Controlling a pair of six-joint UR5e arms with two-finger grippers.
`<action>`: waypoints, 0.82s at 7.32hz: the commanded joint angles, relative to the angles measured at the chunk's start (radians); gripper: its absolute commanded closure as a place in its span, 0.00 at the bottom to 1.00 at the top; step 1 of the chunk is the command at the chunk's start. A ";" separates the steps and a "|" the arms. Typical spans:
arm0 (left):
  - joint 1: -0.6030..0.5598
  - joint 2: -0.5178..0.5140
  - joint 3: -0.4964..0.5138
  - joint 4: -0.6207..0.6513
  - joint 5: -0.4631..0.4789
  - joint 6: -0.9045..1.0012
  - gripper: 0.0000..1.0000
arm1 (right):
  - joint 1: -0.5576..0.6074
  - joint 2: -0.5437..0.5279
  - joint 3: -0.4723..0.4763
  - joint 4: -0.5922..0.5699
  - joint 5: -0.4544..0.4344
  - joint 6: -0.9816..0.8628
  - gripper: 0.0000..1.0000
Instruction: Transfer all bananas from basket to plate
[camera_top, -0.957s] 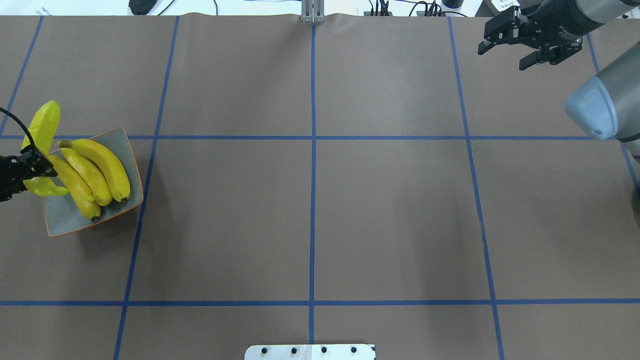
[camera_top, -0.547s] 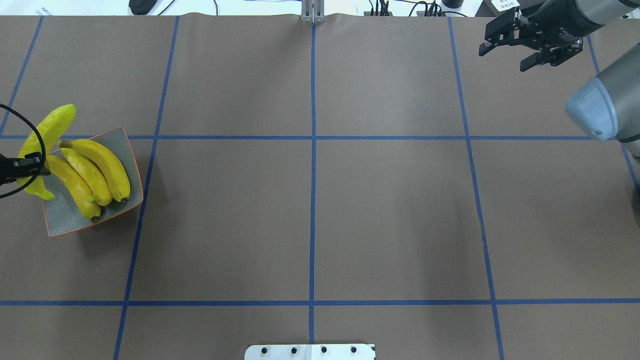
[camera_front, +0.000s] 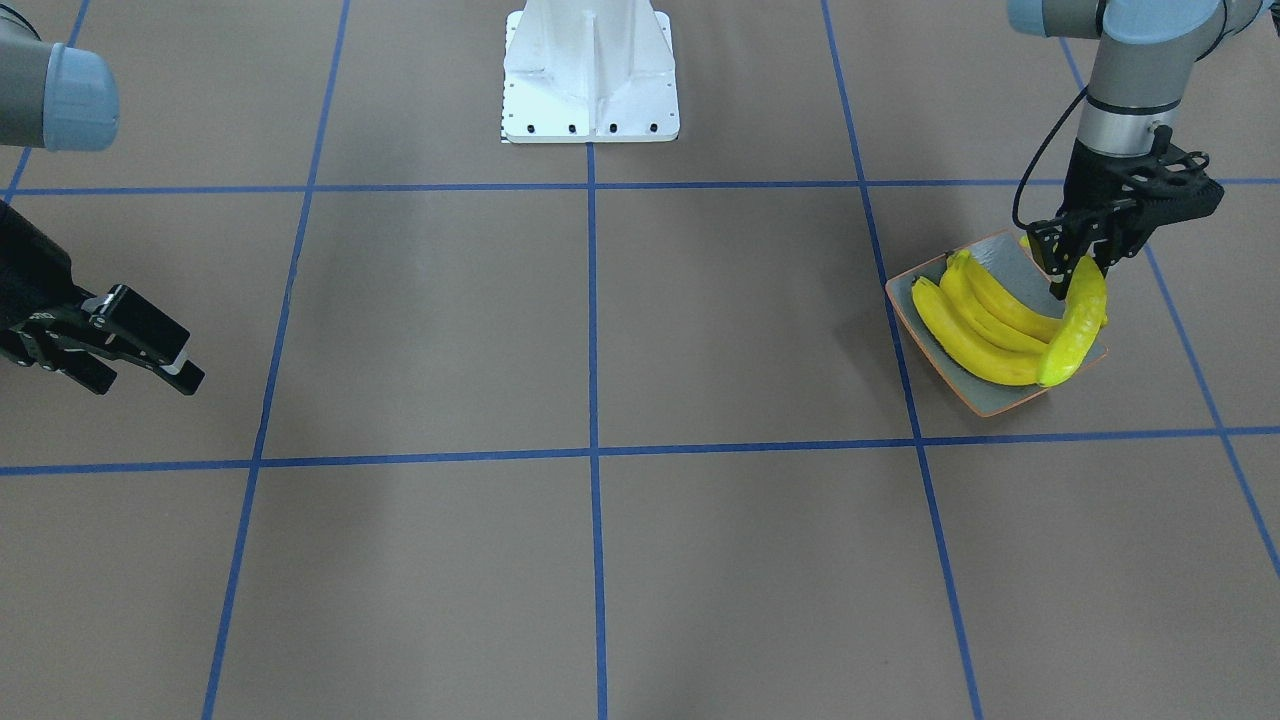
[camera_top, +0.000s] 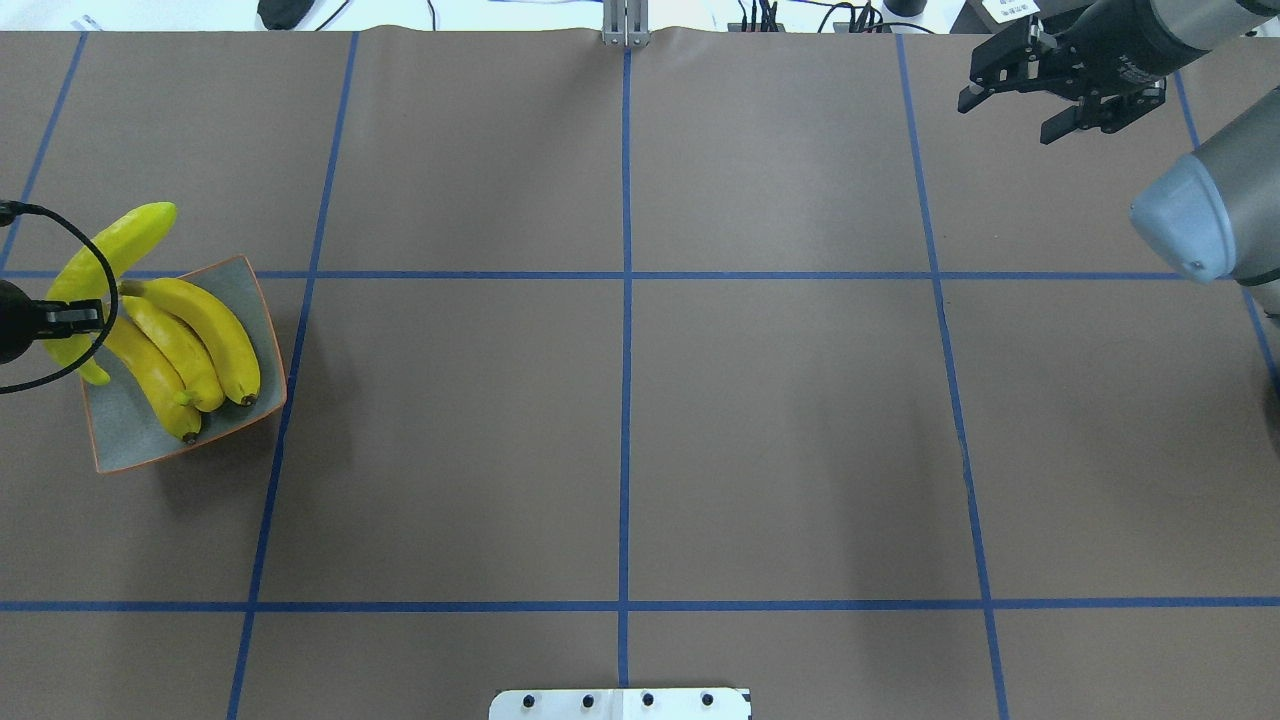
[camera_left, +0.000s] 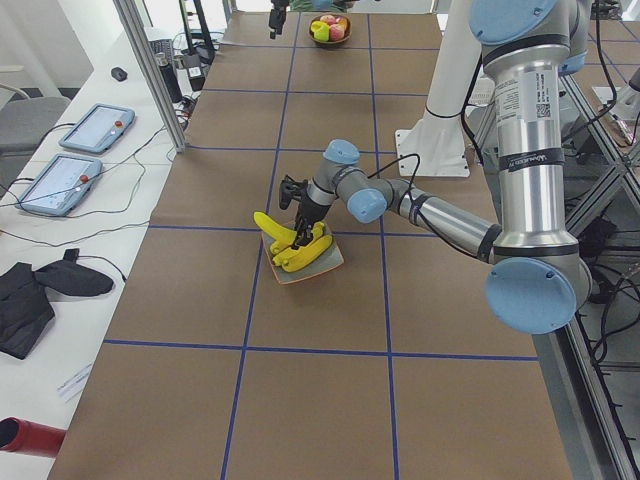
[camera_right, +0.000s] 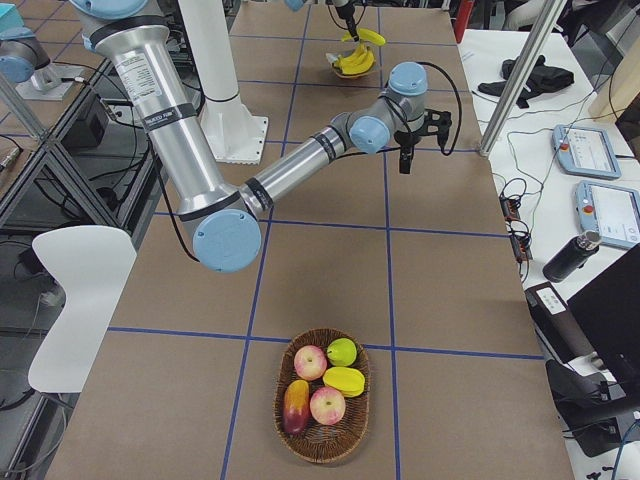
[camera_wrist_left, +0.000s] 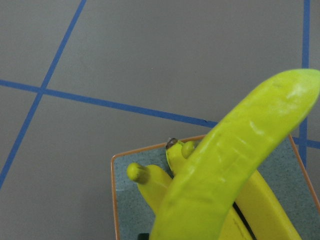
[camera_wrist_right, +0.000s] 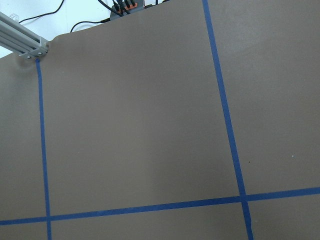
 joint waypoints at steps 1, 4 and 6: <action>0.079 -0.009 0.006 -0.005 0.012 0.020 1.00 | 0.002 -0.003 -0.001 0.002 0.002 0.000 0.00; 0.108 0.006 0.012 0.001 0.015 0.102 1.00 | 0.002 -0.012 -0.003 0.003 0.005 -0.002 0.00; 0.107 0.011 0.034 -0.002 0.014 0.138 1.00 | 0.002 -0.017 -0.001 0.003 0.005 -0.002 0.00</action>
